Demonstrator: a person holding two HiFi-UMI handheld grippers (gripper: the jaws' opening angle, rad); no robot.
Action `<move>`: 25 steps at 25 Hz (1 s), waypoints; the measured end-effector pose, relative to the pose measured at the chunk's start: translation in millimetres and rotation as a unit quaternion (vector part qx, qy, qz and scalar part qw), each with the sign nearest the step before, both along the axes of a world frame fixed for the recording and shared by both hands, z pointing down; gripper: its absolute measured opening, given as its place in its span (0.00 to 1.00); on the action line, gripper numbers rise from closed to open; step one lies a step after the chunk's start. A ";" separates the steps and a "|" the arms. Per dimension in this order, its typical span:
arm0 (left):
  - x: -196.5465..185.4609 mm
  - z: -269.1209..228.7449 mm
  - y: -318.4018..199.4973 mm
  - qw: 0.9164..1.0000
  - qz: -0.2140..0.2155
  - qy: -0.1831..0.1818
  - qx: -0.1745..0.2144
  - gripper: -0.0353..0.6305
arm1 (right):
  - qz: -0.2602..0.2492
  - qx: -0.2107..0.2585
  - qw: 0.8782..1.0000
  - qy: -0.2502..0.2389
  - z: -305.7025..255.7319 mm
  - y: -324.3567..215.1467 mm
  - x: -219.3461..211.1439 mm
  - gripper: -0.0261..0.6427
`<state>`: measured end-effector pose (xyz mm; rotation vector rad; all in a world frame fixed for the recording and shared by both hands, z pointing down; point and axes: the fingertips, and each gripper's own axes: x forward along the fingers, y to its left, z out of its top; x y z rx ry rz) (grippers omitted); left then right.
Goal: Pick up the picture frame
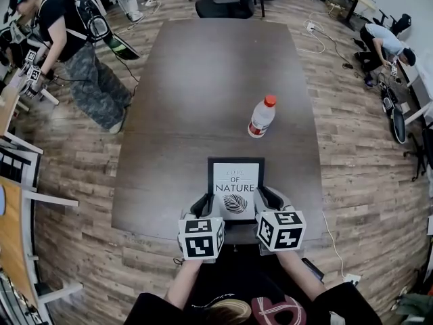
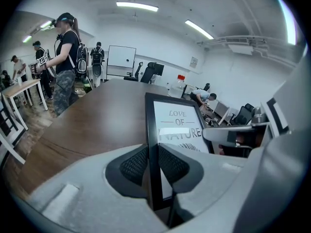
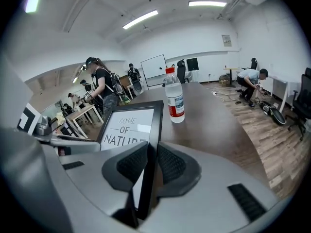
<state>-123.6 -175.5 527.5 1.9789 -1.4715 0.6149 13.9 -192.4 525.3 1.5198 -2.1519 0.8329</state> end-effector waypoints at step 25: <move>19.4 -87.5 -11.4 0.991 0.013 0.007 0.133 0.17 | 0.007 0.126 0.992 -0.017 -86.7 -9.9 19.9 0.15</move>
